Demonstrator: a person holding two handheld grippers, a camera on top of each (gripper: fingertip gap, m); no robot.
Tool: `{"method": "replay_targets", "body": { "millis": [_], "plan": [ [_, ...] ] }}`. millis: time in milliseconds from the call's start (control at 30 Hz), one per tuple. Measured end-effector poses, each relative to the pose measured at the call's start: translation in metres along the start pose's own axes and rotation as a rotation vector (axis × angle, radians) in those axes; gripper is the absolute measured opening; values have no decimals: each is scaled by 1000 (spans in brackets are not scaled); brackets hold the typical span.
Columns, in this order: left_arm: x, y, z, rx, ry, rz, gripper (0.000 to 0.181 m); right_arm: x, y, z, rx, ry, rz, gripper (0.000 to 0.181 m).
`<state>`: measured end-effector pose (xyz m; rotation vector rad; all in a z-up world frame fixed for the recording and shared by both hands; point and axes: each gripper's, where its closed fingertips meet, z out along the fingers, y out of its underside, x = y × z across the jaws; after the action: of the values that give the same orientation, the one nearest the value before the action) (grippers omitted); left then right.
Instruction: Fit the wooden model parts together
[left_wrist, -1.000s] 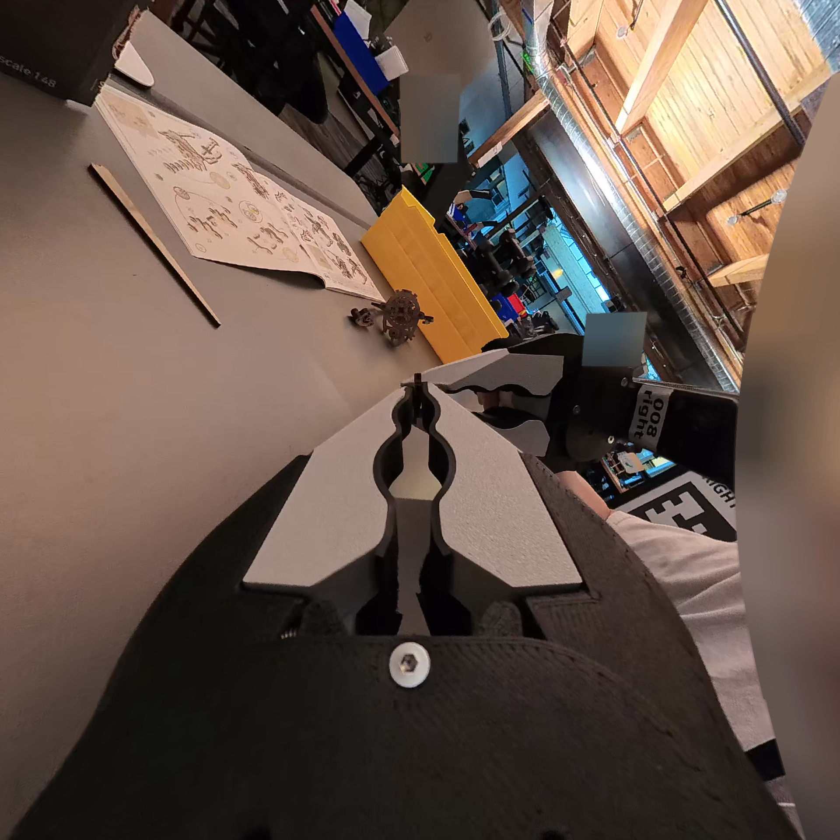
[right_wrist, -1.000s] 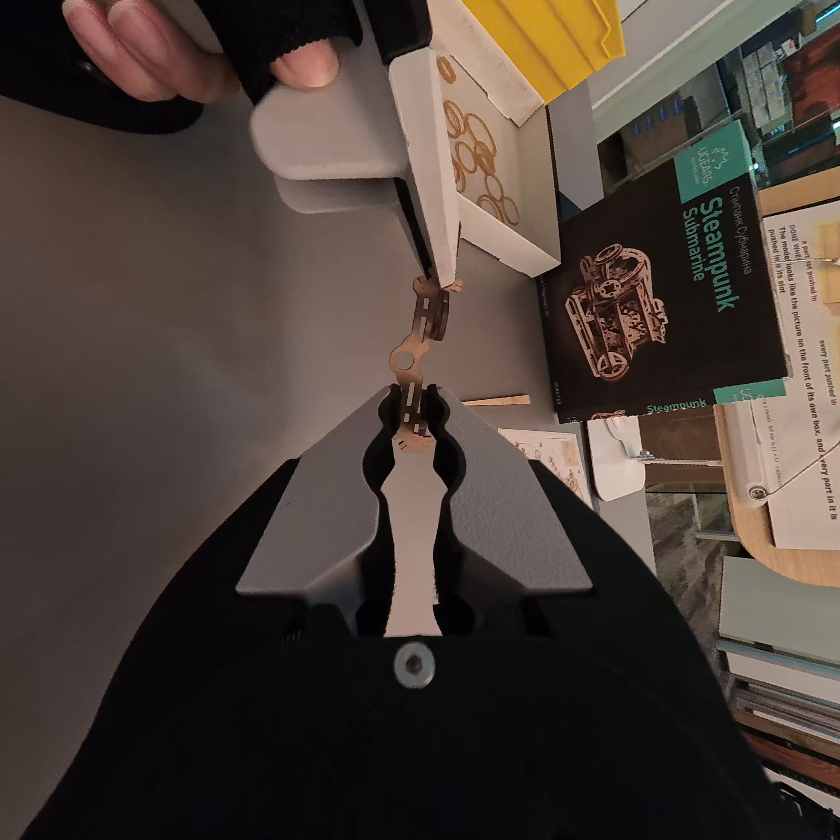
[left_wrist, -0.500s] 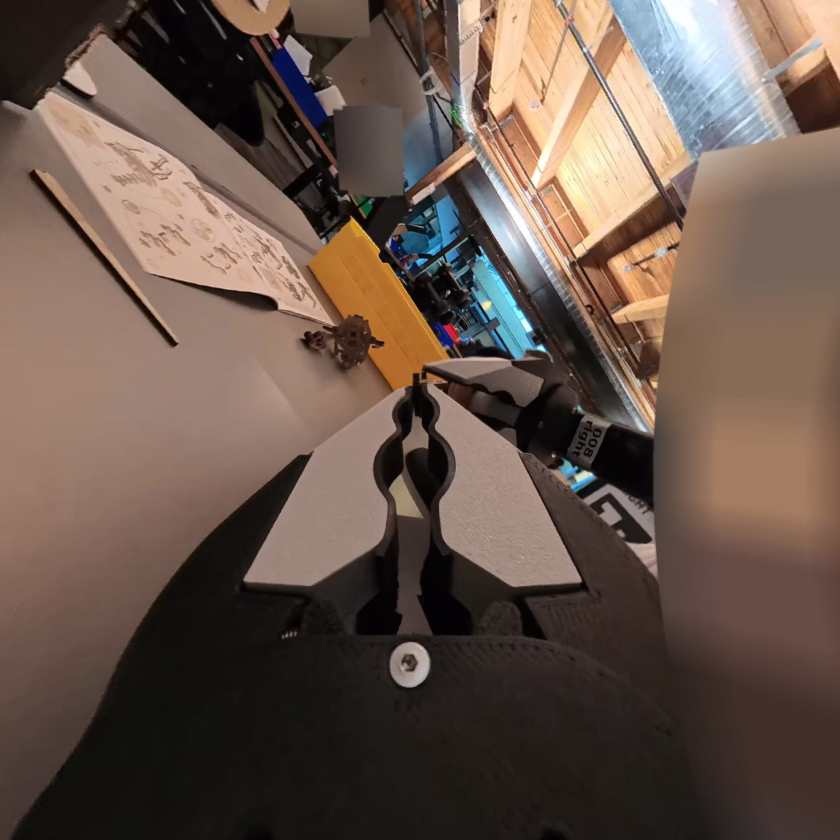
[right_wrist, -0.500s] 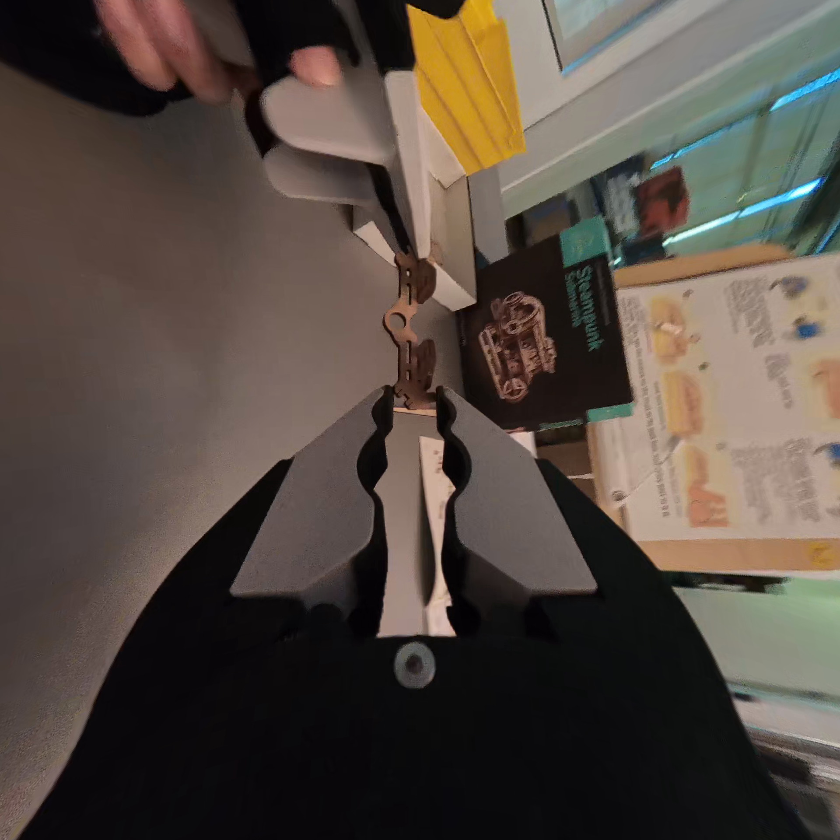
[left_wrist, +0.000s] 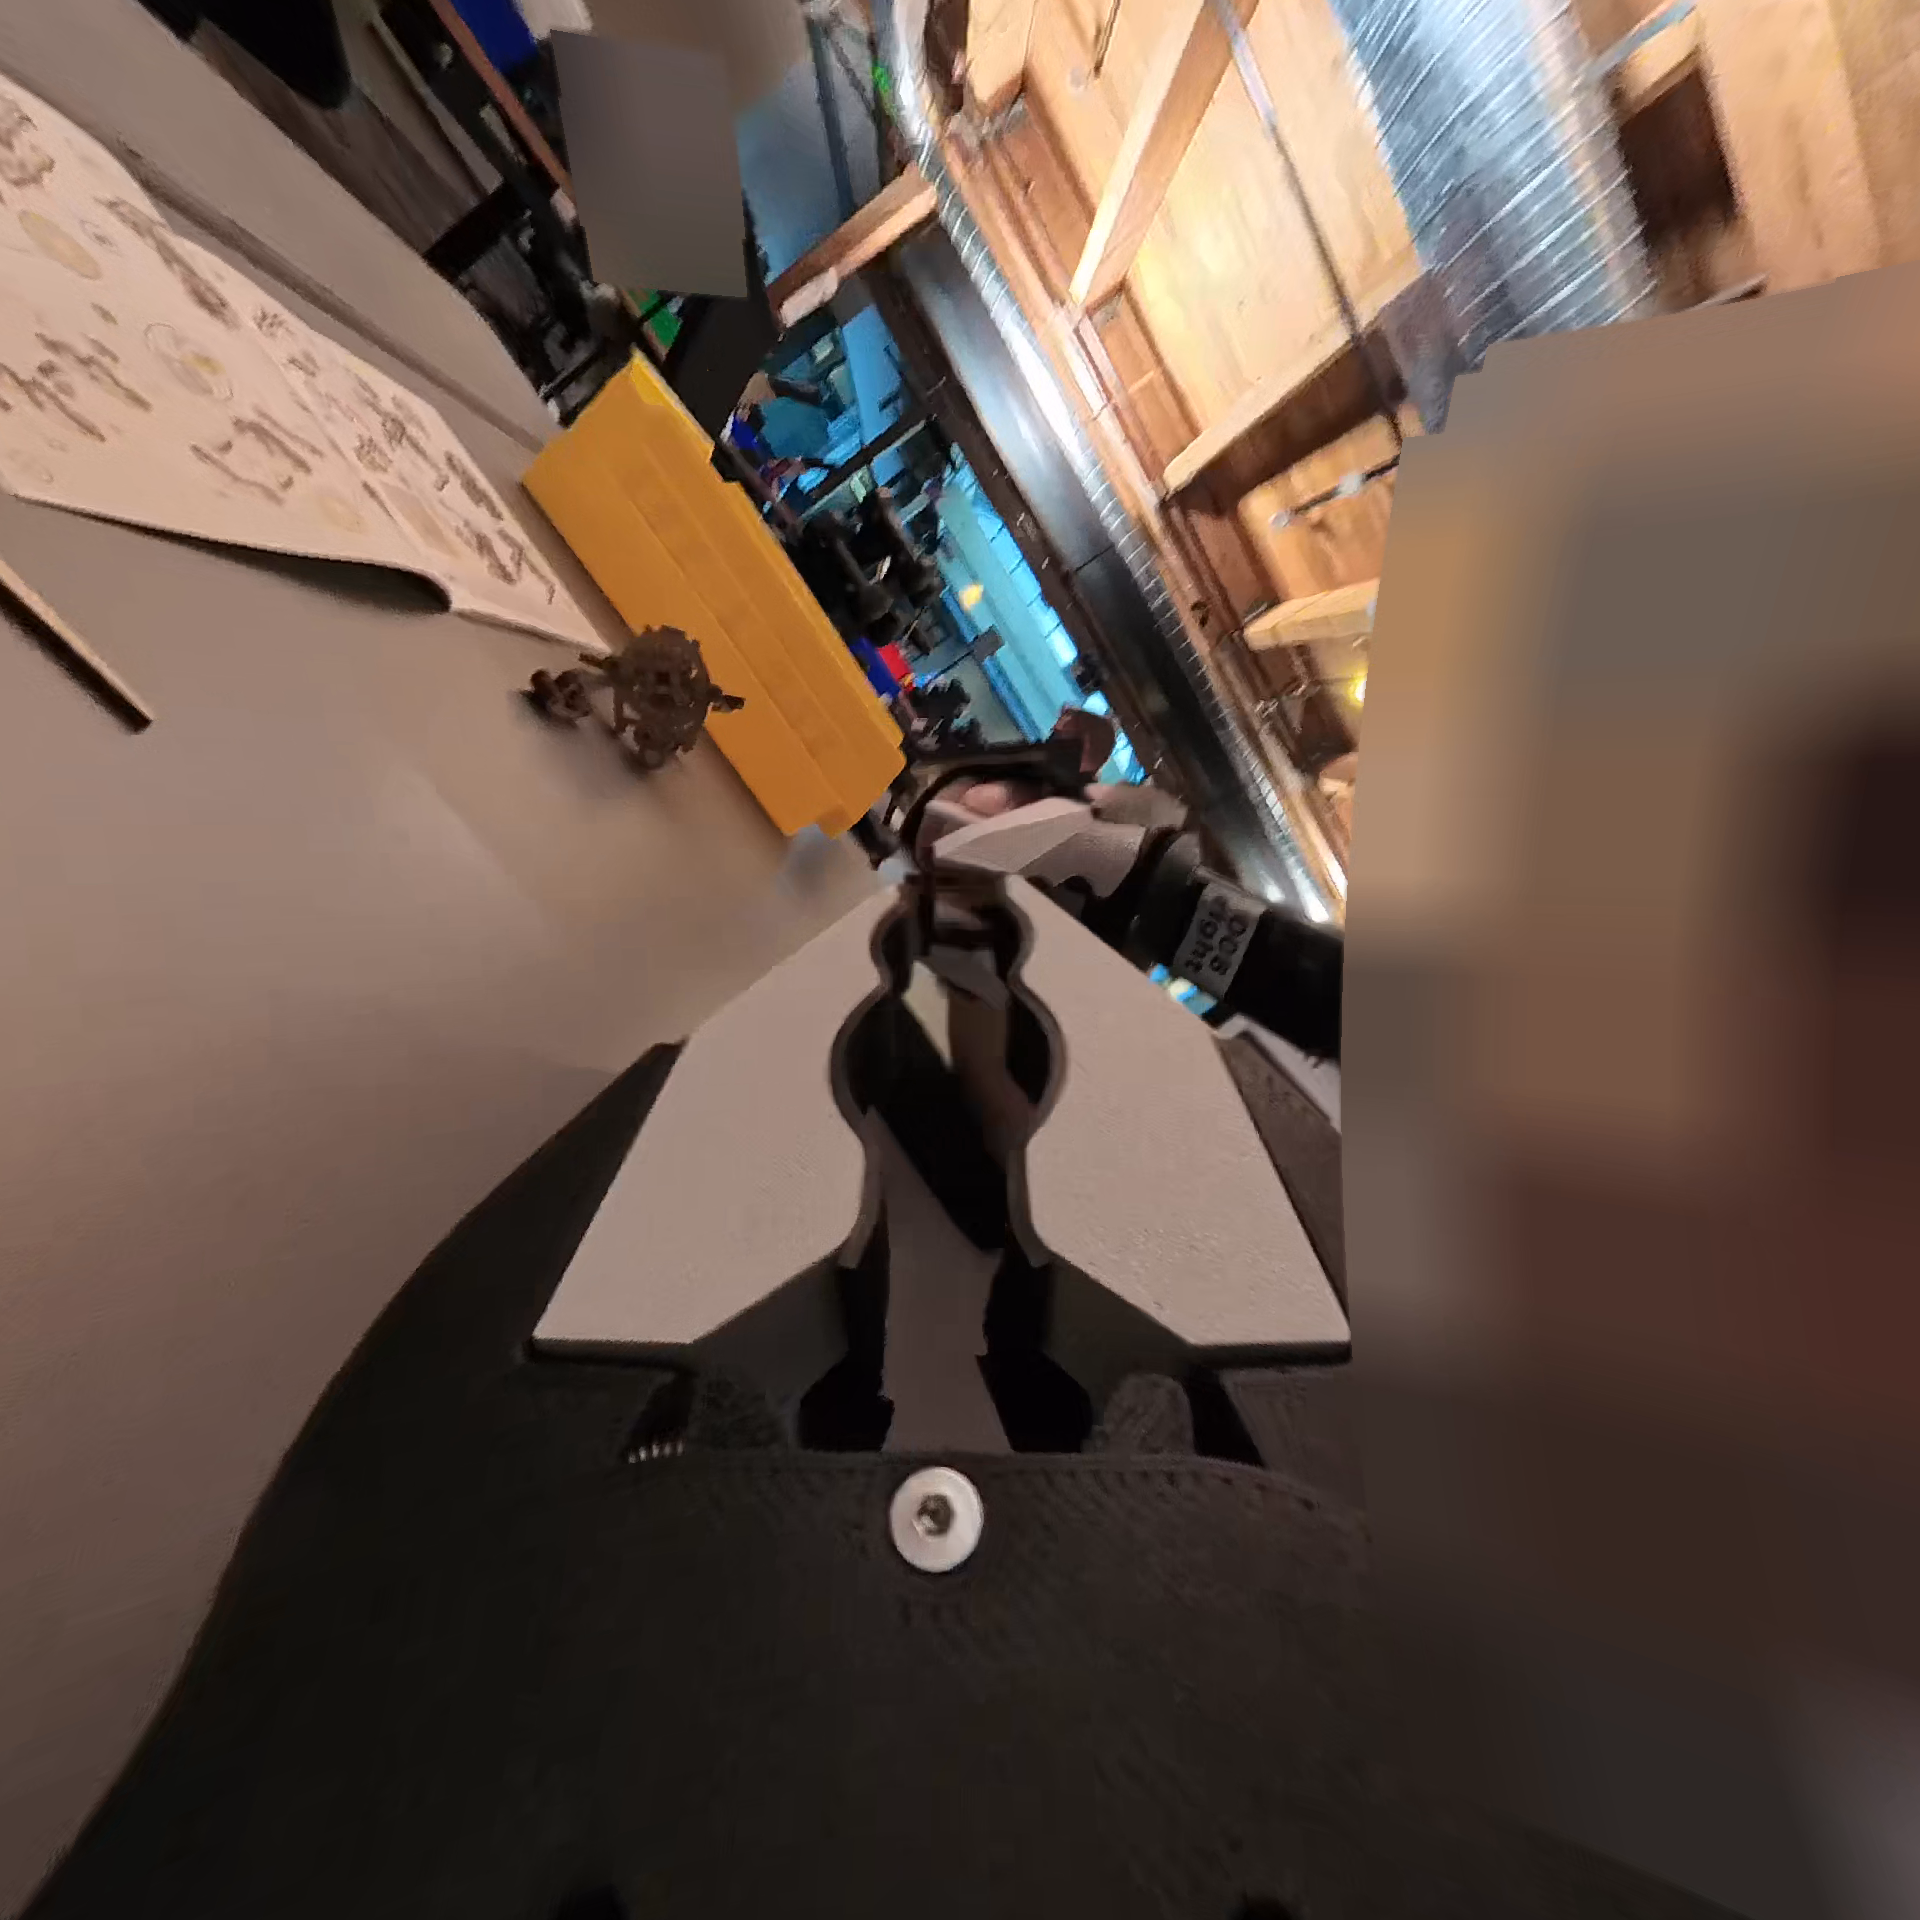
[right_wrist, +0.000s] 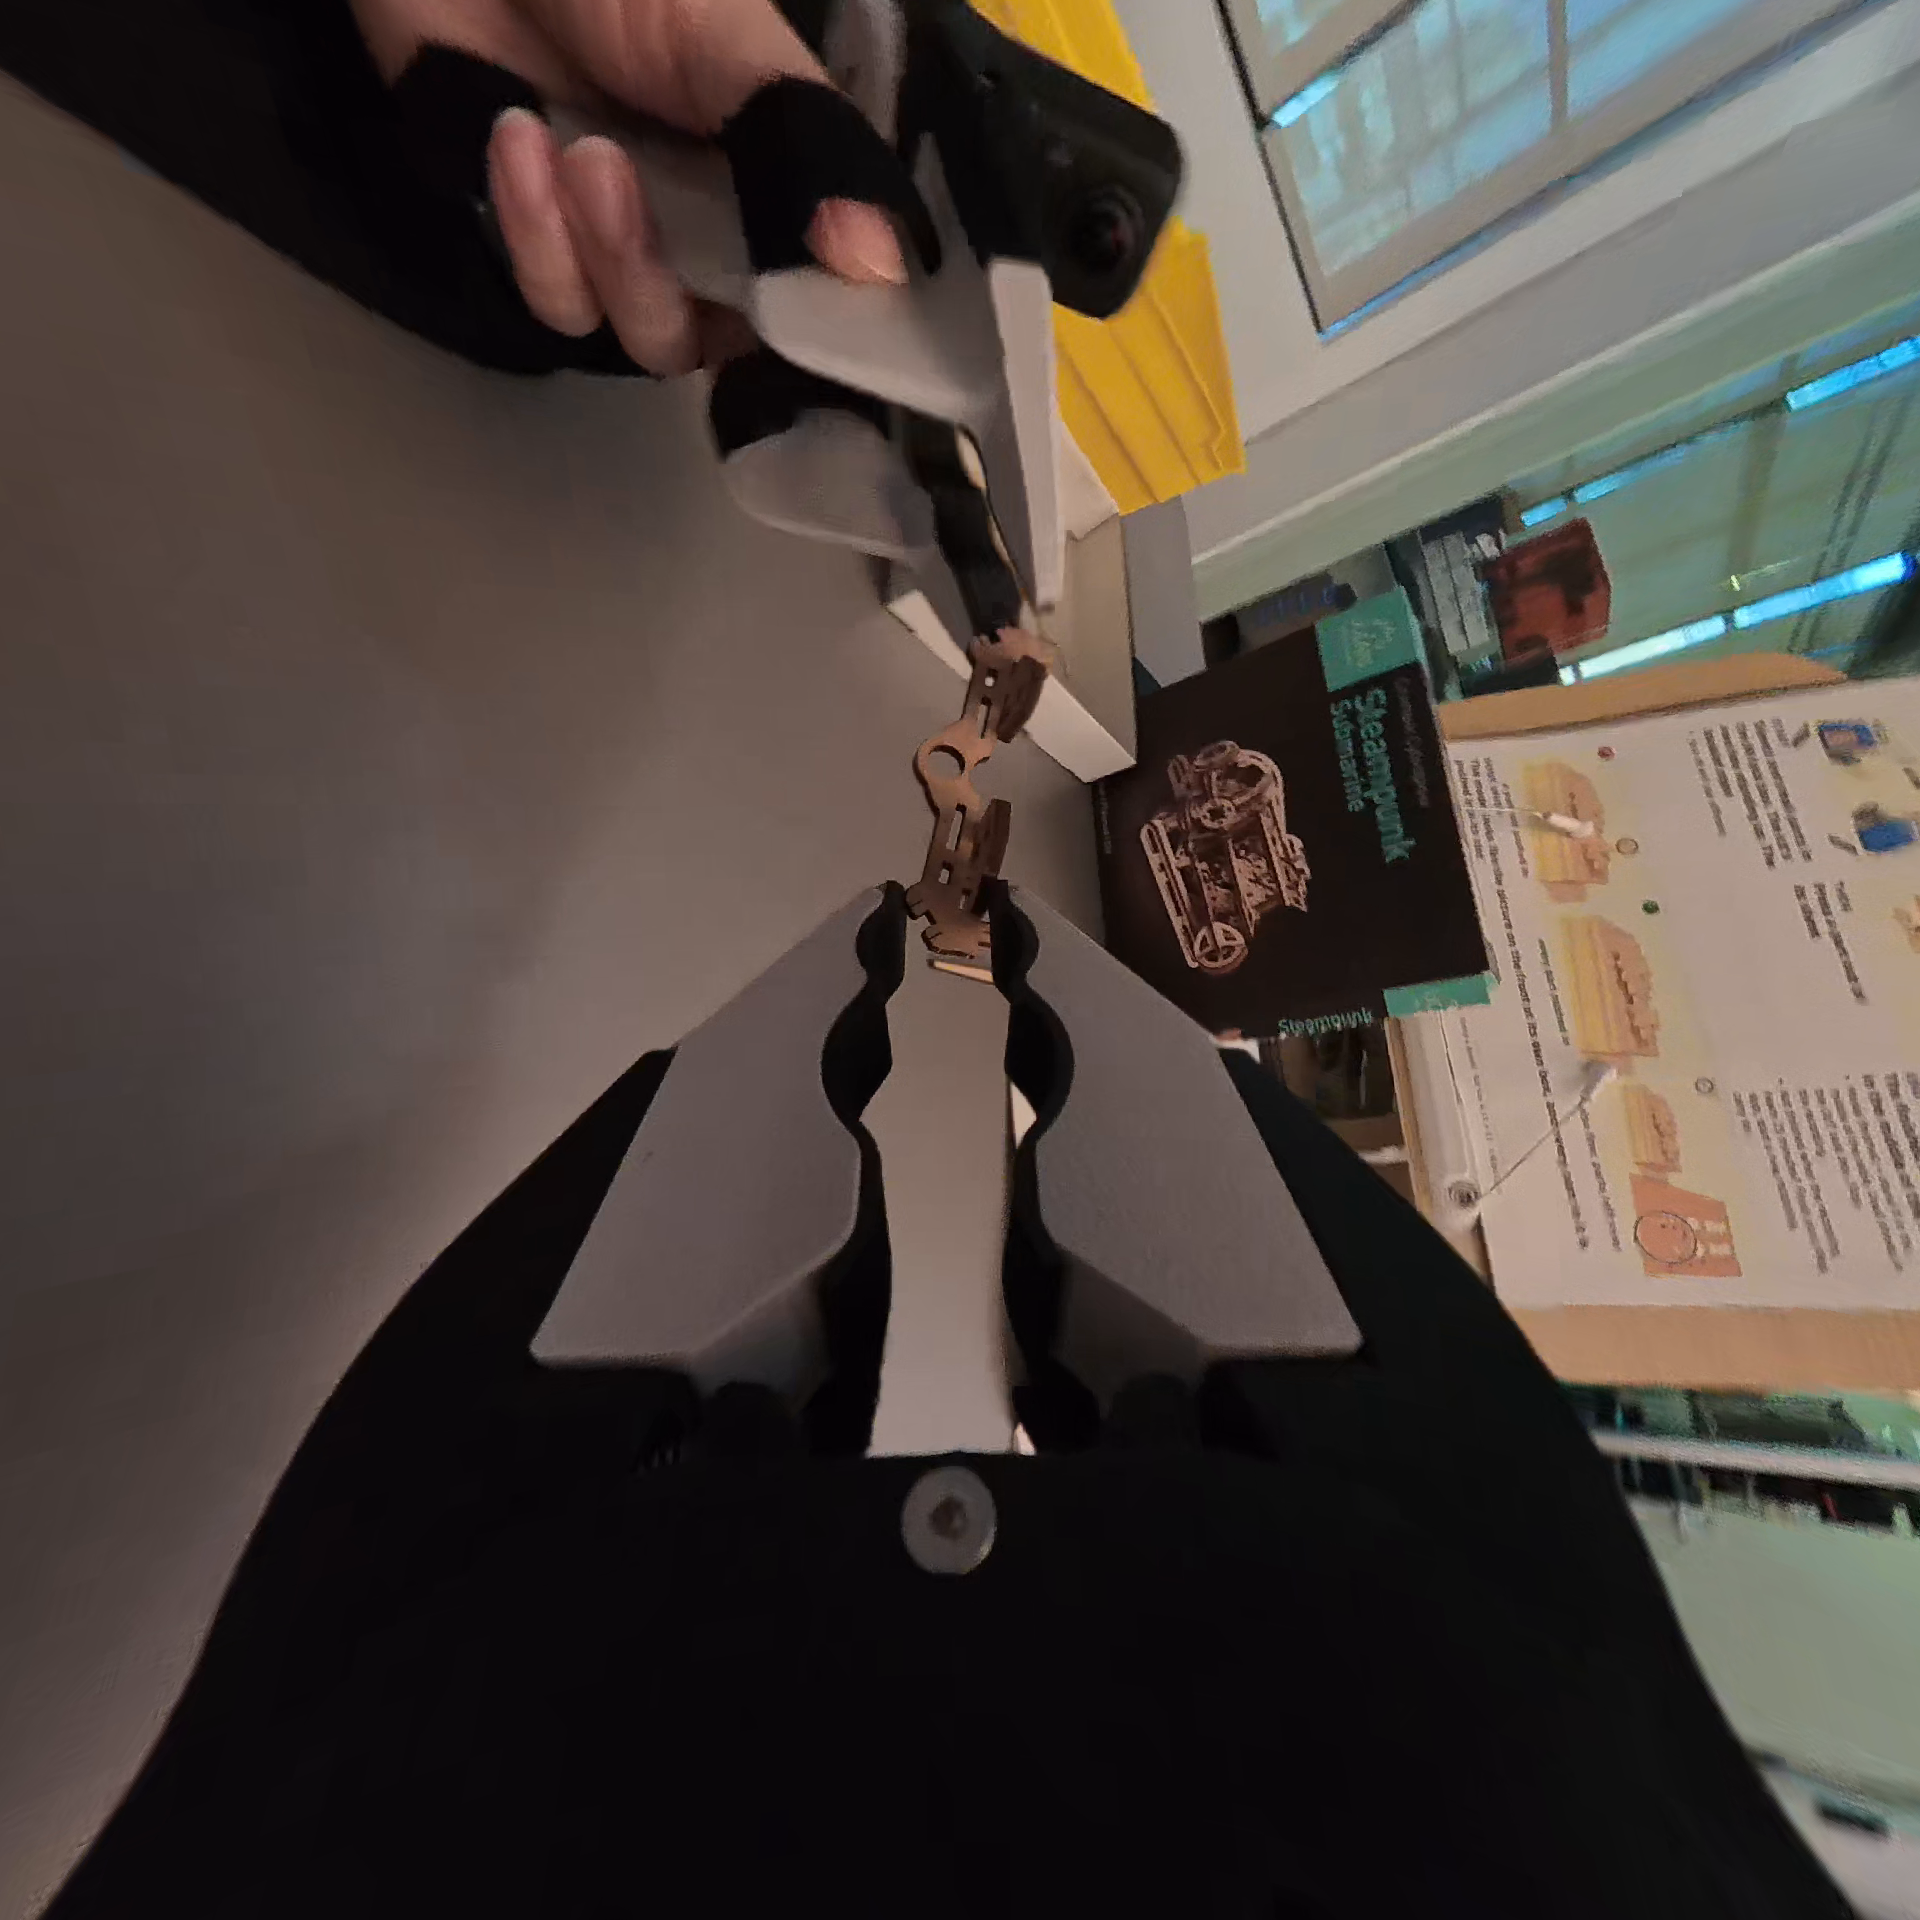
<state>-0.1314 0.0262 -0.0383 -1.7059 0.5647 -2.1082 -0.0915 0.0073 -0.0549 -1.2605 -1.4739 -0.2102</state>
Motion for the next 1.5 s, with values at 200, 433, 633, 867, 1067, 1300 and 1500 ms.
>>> {"method": "replay_targets", "body": {
  "millis": [200, 433, 633, 867, 1067, 1300, 1500],
  "plan": [
    [-7, -5, 3, 63, -67, 41, 42, 17, -4, 20, -50, 136, 93, 16],
    [5, -4, 4, 92, -79, 172, 0, 16, -30, 31, 15, 146, 164, 16],
    [3, 0, 4, 26, -140, 295, 0, 10, -29, 30, 16, 80, 80, 17],
    [0, 6, 6, -34, -237, 422, 0, 4, -16, 29, -163, 138, -314, 14],
    [-7, 10, 7, -62, -253, 328, 0, -10, -14, 33, -141, 35, -263, 14],
    [-15, 8, 4, -31, -266, 263, 0, -20, -18, 45, -91, -34, -12, 4],
    [-10, -8, -3, 95, -162, 121, 0, -21, -22, 48, -66, -60, 144, 17]
  ]
}}
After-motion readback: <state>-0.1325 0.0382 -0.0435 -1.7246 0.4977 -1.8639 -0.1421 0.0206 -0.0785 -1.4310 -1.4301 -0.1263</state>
